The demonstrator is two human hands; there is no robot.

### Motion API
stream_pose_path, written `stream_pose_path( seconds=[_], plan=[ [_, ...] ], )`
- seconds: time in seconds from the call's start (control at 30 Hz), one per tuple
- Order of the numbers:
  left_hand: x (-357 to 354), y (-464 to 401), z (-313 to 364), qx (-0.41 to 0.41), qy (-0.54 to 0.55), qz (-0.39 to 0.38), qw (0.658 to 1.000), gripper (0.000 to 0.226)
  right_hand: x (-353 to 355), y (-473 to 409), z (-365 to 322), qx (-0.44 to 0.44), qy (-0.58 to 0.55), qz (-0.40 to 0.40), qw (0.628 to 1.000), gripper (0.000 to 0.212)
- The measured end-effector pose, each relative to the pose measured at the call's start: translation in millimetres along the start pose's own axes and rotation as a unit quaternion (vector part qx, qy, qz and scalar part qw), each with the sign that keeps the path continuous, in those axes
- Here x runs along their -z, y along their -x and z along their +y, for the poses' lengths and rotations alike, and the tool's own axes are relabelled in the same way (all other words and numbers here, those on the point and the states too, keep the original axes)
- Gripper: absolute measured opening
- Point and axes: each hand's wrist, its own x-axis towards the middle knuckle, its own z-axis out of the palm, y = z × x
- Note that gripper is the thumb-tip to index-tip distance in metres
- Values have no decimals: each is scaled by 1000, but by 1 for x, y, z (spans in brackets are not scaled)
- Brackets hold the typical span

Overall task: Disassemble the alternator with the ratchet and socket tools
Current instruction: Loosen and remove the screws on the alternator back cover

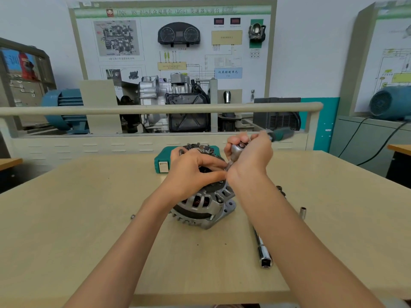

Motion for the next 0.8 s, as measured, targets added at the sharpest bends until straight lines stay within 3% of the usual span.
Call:
stream_pose_path(
  seconds=[0.17,0.27,0.43,0.53,0.6,0.67,0.8],
  plan=[
    [1,-3,2,6,-1,-26,1000,8,-1,-5,-8,-64,94,-53,992,30],
    [3,-4,2,2,-1,-35,999,8,-2,-11,-14,-135,167,-121,969,32],
    [6,-3,2,-14,-15,-54,998,9,-9,-21,-31,-326,284,-336,837,27],
    [7,-2,2,-25,-22,-64,997,9,-10,-21,-30,-360,278,-370,810,24],
    [8,-1,2,-32,-20,-66,997,19,-9,-19,-29,-352,255,-359,826,25],
    [7,-1,2,-32,-20,-63,997,29,-4,-14,-25,-295,228,-316,873,31],
    [5,-1,5,-5,-18,-38,999,16,6,1,-8,-43,79,-83,992,26]
  ],
)
